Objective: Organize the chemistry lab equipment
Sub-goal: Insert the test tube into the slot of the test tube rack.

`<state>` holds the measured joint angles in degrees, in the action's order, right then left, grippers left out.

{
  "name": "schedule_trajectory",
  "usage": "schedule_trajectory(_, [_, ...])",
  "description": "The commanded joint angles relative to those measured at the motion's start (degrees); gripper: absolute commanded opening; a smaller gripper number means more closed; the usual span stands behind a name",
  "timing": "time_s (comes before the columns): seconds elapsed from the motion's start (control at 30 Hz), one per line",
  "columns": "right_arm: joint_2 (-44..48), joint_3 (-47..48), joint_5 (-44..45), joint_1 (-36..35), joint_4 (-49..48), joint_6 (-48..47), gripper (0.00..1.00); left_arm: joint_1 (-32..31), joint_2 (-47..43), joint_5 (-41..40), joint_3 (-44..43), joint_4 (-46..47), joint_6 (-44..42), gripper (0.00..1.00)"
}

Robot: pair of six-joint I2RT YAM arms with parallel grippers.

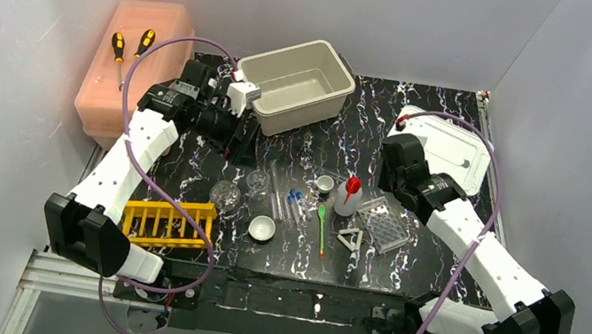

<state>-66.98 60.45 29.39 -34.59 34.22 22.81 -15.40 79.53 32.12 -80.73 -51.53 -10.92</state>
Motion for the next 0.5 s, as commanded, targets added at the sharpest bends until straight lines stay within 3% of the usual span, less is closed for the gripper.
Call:
schedule_trajectory(0.0, [0.29,-4.43,4.19,0.22,-5.67,1.67,0.01,-0.08,1.97,0.02,-3.42,-7.77,-2.1,0.98])
schedule_trajectory(0.47, [3.2,-18.68,5.47,0.24,-20.11,2.7,0.01,0.45,6.53,0.31,-6.61,-10.61,-1.74,0.98])
